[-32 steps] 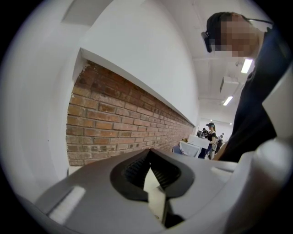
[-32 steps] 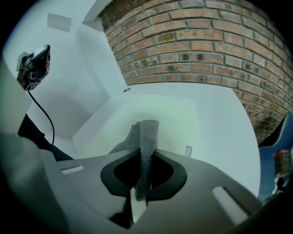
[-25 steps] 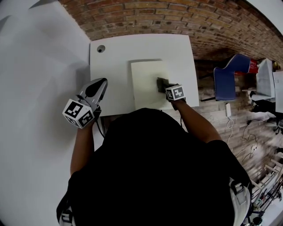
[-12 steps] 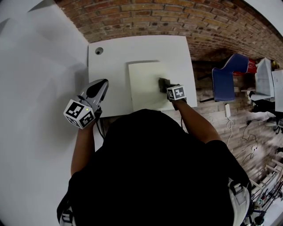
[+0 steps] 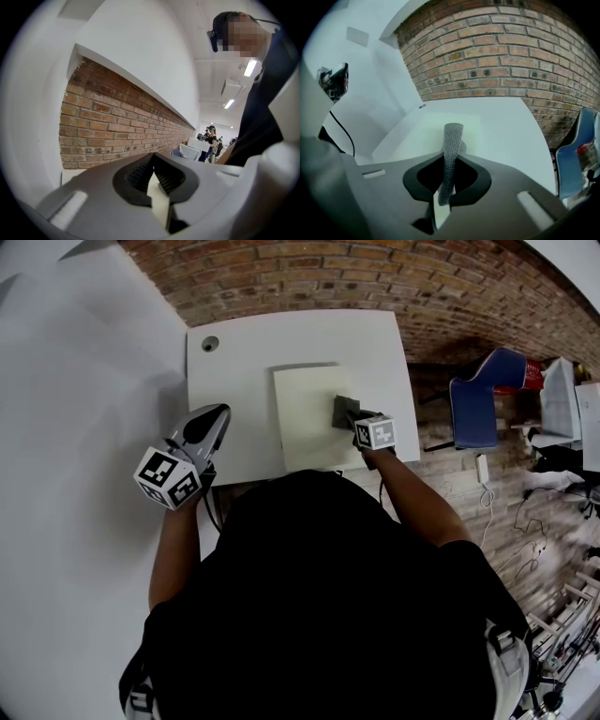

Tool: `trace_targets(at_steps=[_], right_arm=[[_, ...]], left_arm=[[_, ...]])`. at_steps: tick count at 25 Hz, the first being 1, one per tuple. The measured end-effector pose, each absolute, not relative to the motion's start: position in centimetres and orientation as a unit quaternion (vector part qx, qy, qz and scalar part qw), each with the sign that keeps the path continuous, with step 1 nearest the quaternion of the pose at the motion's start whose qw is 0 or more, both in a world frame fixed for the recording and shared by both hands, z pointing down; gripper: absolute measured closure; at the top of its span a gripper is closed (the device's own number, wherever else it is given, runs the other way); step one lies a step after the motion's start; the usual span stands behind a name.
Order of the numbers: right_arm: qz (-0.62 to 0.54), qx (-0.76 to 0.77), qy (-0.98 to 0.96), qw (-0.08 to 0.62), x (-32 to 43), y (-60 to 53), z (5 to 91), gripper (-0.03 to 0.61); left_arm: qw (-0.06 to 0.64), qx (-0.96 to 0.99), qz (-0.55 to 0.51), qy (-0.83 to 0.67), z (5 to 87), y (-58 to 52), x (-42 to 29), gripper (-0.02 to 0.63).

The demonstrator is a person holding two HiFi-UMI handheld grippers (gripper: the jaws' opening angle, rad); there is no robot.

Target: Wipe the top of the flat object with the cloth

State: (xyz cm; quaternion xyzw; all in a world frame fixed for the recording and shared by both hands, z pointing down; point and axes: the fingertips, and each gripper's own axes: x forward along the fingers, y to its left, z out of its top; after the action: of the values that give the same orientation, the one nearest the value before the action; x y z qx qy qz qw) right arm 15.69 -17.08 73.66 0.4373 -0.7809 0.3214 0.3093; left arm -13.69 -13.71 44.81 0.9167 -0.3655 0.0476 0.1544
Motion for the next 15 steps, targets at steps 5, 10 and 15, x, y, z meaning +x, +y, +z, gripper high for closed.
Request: trace_targets(at_steps=[5, 10, 15], right_arm=[[0.338, 0.373, -0.827, 0.249, 9.4, -15.5, 71.0, 0.57], [0.357, 0.288, -0.86, 0.225, 3.1, -12.4, 70.0, 0.571], [0.376, 0.242, -0.864, 0.23, -0.3, -9.3, 71.2, 0.571]], left_arm=[[0.155, 0.921, 0.05, -0.355, 44.9, -13.7, -14.3, 0.612], [0.163, 0.921, 0.055, -0.349, 45.7, -13.3, -15.7, 0.612], [0.172, 0.92, 0.061, -0.347, 46.5, -12.7, -17.1, 0.612]])
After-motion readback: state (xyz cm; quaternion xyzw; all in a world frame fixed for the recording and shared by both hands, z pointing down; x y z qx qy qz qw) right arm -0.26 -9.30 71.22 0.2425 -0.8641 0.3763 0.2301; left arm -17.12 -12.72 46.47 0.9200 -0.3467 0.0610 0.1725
